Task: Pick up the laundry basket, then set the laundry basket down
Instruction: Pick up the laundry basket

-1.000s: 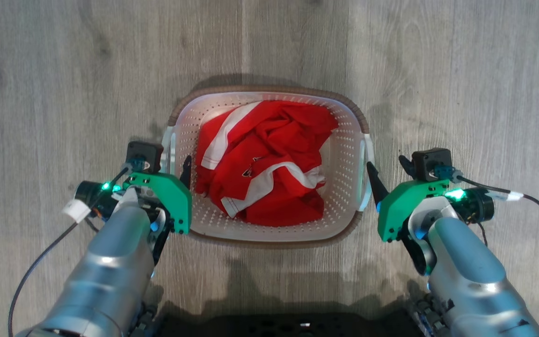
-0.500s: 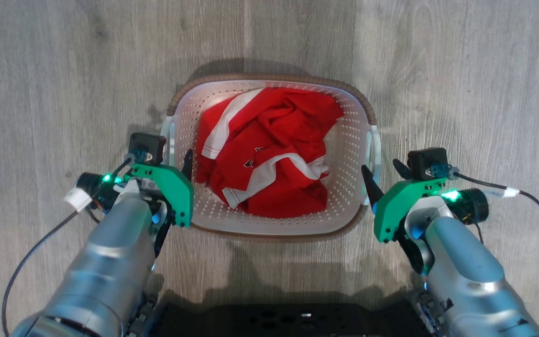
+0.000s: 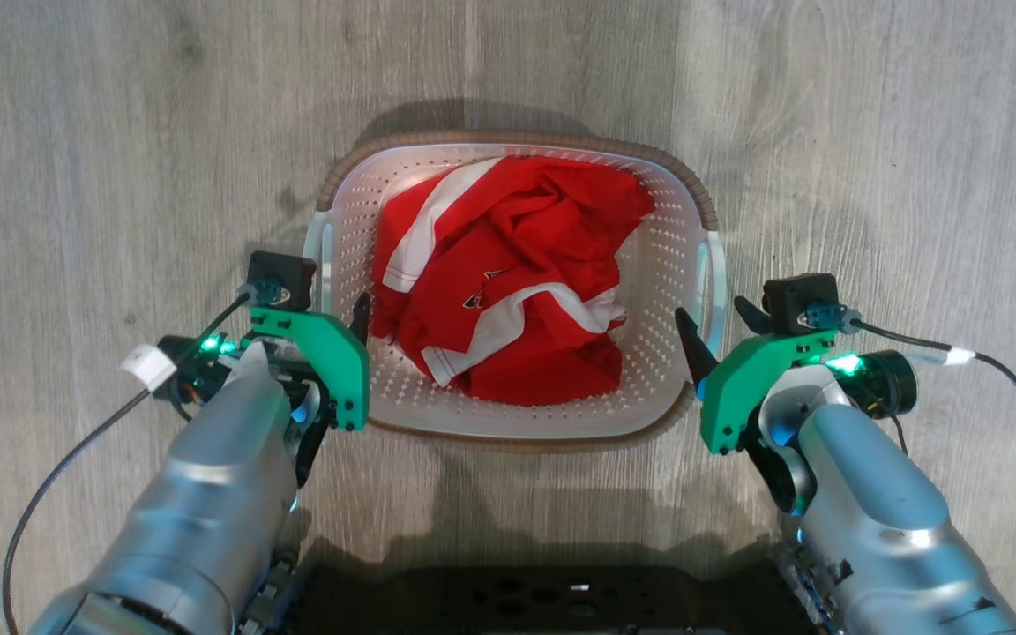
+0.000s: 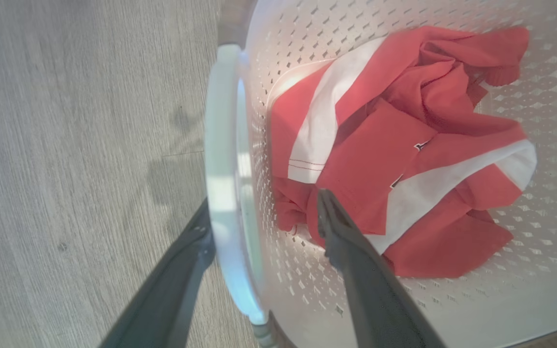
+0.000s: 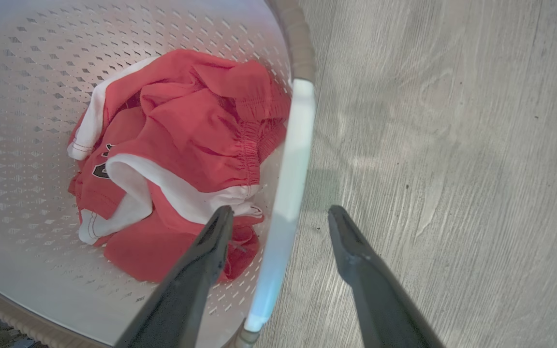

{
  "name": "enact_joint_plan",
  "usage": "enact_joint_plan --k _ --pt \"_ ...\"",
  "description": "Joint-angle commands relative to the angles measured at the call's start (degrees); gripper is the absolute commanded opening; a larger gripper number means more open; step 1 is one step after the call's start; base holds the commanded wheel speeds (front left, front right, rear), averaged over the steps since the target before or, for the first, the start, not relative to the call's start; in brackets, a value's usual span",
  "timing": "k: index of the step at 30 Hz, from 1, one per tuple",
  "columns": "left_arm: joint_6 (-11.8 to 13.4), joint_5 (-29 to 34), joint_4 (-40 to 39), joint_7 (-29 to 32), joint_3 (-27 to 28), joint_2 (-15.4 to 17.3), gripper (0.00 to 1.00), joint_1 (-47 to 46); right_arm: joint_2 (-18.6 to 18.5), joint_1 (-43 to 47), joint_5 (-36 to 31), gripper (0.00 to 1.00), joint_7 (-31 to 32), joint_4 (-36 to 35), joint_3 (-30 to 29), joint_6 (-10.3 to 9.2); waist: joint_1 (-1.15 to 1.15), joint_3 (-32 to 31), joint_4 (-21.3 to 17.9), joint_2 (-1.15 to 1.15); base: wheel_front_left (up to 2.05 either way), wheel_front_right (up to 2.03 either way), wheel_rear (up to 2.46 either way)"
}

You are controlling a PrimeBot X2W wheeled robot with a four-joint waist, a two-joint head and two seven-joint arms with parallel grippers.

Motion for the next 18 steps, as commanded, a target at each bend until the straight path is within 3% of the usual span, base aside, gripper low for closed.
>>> enact_joint_plan --k 1,11,12,13,14,18 --pt "0.3 -0.6 -0.4 0.0 0.5 1.3 1.0 0.0 0.6 2.0 -0.2 1.0 0.0 -1.1 1.2 0.4 0.0 0.1 0.1 0.0 0.0 0.0 0.0" --pt "0.7 -5.1 -1.8 -0.4 -2.9 1.3 1.0 -0.3 0.6 2.4 -1.7 1.0 0.4 -2.2 -0.1 0.4 0.0 1.0 0.9 0.0 0.0 0.0 0.0" --pt "0.6 -5.5 -2.0 -0.4 -3.4 1.3 1.0 -0.3 0.6 2.5 -1.8 0.78 0.5 -2.3 -0.2 0.4 0.0 1.1 0.9 0.0 0.0 0.0 0.0" --pt "0.5 -6.0 -2.1 -0.4 -3.8 1.3 0.91 -0.3 0.6 2.6 -1.8 0.2 0.6 -2.4 -0.3 0.4 0.0 1.1 1.0 0.0 0.0 0.0 0.0" --pt "0.4 -7.0 -2.4 -0.5 -4.5 1.3 0.0 -0.2 0.6 2.8 -1.8 0.0 1.0 -2.5 -0.5 0.4 0.0 1.1 1.0 0.0 0.0 0.0 0.0" --pt "0.1 -8.6 -2.5 -0.6 -6.1 1.3 0.0 -0.5 0.6 2.9 -1.8 0.0 1.4 -2.8 -0.9 0.4 0.0 1.2 1.0 0.0 0.0 0.0 0.0"
